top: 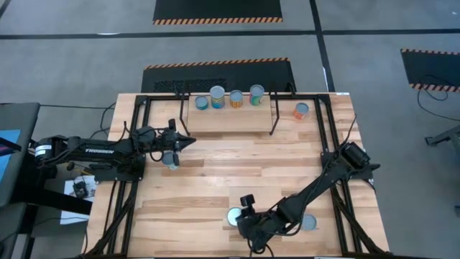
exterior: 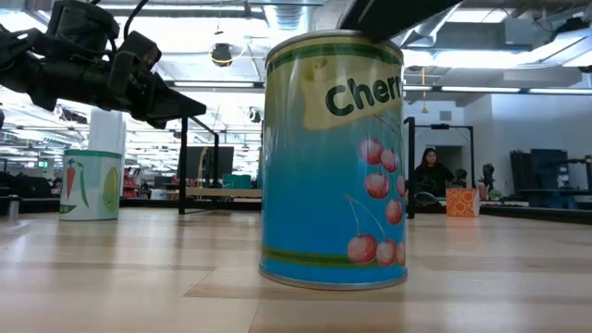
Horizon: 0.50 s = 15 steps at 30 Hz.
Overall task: Pick and place cans onto a shelf
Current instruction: Put the canned cherries on the shelf
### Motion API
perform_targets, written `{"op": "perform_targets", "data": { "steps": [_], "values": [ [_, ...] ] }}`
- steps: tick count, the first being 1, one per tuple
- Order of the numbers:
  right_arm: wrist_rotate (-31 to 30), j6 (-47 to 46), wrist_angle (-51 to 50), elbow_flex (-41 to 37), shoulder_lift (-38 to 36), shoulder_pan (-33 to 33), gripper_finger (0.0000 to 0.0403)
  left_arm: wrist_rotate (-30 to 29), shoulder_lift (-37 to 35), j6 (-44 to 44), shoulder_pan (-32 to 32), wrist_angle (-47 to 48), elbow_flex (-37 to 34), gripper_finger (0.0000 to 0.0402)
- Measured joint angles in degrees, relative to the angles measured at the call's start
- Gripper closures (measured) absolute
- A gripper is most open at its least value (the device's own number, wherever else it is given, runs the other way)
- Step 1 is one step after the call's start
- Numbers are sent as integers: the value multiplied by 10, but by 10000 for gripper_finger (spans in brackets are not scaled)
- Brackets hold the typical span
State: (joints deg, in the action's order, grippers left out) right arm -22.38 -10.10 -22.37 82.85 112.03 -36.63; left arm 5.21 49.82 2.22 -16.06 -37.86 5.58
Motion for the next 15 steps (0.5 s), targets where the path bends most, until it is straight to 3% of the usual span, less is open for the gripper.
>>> {"op": "perform_targets", "data": {
  "steps": [8, 15],
  "values": [
    [25, -7, 5, -5, 6, 5, 296, 0, 0, 0, 0, 0, 0, 401],
    [27, 0, -3, -5, 5, 11, 306, 0, 0, 0, 0, 0, 0, 401]
  ]
}}
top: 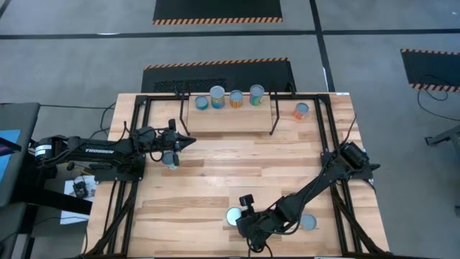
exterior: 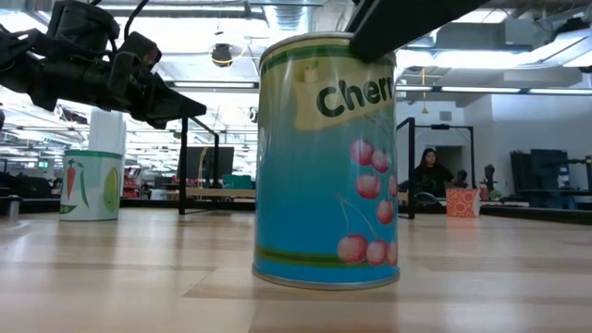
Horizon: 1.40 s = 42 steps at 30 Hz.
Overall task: Pick and place cans onto a shelf
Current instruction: Put the canned cherries on the shelf
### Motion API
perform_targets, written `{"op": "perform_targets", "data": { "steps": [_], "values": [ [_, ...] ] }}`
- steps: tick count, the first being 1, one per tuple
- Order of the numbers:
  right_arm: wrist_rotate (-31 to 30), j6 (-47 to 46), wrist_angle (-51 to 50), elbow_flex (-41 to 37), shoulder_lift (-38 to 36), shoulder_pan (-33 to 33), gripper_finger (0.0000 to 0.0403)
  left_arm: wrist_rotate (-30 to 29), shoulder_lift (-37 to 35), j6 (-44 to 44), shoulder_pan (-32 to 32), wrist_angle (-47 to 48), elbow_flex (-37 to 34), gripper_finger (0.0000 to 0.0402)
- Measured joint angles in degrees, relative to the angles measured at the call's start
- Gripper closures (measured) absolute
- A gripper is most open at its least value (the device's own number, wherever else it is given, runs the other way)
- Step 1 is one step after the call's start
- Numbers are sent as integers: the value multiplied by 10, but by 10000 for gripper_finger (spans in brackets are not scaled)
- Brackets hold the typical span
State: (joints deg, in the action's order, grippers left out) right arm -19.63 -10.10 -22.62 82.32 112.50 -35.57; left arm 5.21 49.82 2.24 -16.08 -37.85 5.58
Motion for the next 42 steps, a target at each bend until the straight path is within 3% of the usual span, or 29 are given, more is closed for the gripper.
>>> {"op": "perform_targets", "data": {
  "steps": [4, 11, 22, 33, 42],
  "values": [
    [5, 15, -8, 0, -1, 7, 323, -4, 0, 0, 0, 0, 0, 401],
    [32, 36, -32, 4, -4, 39, 391, -15, 0, -6, 0, 0, 0, 401],
    [51, 134, -128, 112, 1, 112, 397, -15, 0, -7, 0, -1, 0, 401],
    [49, 306, -181, 214, 0, 316, 399, -15, 0, -1, 0, 11, 0, 401],
    [119, 312, -168, 216, 5, 468, 398, -17, 0, -7, 0, 12, 0, 401]
  ]
}}
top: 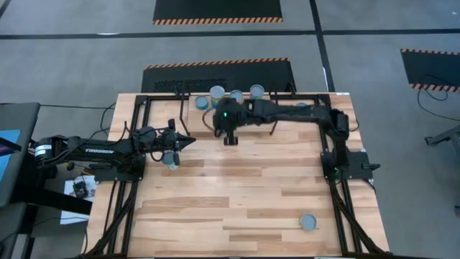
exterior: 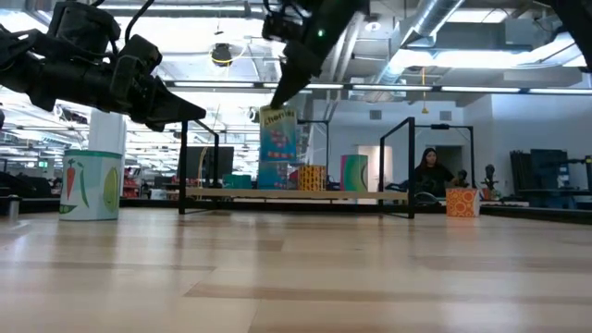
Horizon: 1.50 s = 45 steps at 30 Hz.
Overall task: Pick and place cans onto a shelf
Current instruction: Put the canned cherries on the shelf
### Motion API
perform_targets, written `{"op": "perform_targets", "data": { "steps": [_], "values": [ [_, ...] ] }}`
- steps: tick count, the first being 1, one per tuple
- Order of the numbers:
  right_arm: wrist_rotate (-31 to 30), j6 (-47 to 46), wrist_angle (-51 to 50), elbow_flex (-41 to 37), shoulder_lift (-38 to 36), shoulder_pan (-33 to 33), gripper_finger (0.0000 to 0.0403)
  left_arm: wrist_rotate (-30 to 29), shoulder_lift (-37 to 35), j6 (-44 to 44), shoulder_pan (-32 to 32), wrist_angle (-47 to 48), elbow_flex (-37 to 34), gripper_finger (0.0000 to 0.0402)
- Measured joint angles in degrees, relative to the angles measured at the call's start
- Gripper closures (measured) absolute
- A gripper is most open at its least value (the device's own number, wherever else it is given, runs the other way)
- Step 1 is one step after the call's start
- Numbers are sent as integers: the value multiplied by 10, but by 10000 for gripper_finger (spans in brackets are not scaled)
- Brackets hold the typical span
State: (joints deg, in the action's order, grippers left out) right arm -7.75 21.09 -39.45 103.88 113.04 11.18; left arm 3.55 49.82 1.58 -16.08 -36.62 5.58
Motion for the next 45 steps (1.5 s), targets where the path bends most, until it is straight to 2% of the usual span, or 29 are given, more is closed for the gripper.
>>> {"op": "perform_targets", "data": {
  "steps": [9, 14, 20, 30, 45],
  "values": [
    [38, 18, 29, -4, 27, 50, 397, -18, 0, 5, 0, -1, 0, 401],
    [49, 28, 72, -2, 25, 59, 397, -20, 0, 7, 0, -3, 0, 401],
    [65, 27, 75, -2, 26, 68, 397, -20, 0, 7, 0, -3, 0, 401],
    [71, 20, 80, -2, 26, 77, 397, -20, 0, 7, 0, -3, 0, 401],
    [61, 28, 110, -1, 79, 72, 397, -20, 0, 3, 0, -4, 0, 401]
  ]
}}
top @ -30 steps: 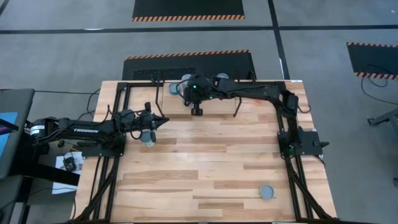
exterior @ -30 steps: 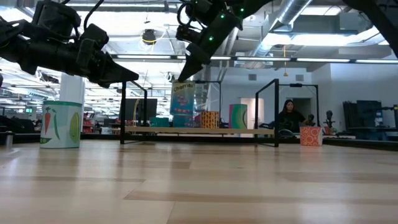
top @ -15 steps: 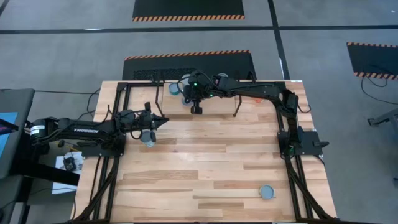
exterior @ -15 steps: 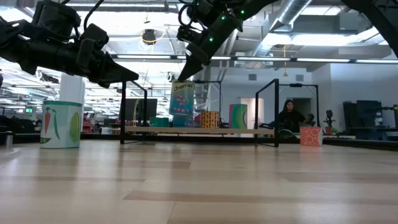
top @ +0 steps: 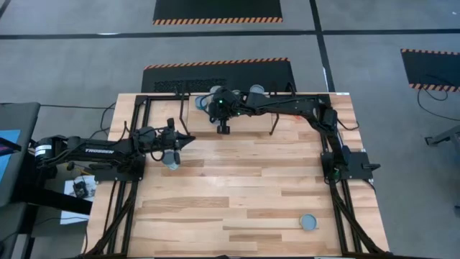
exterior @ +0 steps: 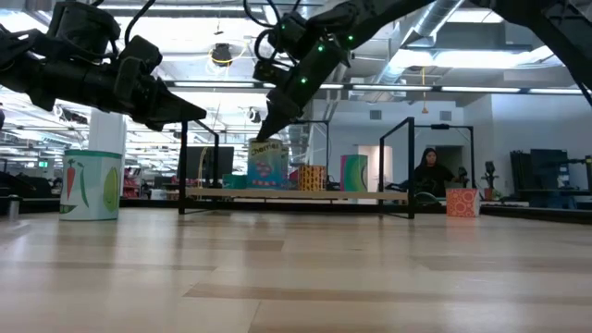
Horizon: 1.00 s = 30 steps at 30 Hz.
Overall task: Pick and place cans onto a shelf
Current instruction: Put the canned cherries on the shelf
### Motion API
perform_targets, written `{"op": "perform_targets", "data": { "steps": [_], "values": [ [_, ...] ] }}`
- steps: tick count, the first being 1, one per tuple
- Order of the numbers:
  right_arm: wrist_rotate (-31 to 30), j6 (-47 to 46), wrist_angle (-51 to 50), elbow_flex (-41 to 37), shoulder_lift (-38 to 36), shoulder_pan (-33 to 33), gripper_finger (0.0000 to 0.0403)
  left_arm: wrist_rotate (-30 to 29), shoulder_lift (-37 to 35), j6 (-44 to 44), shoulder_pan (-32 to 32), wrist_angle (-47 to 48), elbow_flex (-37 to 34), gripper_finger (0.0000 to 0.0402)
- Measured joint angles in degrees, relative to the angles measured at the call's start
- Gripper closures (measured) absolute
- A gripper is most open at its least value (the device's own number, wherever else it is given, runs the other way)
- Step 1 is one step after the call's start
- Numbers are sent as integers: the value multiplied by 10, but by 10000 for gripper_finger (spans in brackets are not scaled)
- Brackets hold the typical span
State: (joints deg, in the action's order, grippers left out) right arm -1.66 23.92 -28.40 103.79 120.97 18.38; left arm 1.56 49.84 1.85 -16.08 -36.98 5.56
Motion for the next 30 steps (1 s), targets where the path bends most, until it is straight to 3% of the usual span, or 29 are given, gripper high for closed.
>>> {"op": "perform_targets", "data": {
  "steps": [17, 30],
  "values": [
    [-1, -2, -6, -1, -3, 1, 394, 0, 0, 0, 0, 0, 0, 401],
    [-41, -18, 9, -2, -3, 0, 300, 0, 0, 0, 0, 0, 0, 401]
  ]
}}
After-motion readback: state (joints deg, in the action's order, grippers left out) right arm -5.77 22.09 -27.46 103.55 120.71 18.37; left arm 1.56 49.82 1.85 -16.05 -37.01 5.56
